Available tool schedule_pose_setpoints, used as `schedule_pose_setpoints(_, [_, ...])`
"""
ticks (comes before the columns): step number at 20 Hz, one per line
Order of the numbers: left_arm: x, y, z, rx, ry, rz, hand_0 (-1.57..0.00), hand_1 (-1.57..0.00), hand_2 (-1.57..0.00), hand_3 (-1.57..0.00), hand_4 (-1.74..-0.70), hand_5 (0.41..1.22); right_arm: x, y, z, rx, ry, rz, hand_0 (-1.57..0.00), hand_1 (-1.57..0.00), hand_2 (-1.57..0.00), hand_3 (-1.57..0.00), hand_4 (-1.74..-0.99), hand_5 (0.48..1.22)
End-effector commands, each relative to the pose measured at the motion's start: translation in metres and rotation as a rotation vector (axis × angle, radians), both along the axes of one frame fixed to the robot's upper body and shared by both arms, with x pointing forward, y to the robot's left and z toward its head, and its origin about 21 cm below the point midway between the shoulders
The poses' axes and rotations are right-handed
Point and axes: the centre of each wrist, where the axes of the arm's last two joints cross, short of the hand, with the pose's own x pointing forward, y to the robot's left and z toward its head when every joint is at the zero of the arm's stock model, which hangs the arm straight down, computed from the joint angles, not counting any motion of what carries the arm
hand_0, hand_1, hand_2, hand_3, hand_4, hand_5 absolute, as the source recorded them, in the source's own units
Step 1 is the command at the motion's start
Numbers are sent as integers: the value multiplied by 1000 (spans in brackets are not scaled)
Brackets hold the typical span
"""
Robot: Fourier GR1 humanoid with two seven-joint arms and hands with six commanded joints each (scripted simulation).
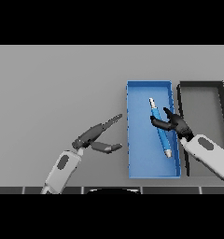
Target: Pick up the blue pipe and place it into the blue bin.
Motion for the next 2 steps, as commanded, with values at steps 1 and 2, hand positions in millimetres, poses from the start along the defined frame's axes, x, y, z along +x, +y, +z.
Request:
schedule_pose_setpoints(1, [-1, 0, -2, 1, 3, -5, 1, 1, 1, 1, -930, 496, -1, -3, -2, -5, 1, 1, -19, -17, -17, -4, -1084, 711])
schedule_pose_setpoints(2, [-1, 0, -3, 4, 7, -1, 1, 1, 1, 1, -930, 495, 0, -5, -2, 0, -5, 0, -19, -17, -17, -4, -1084, 714])
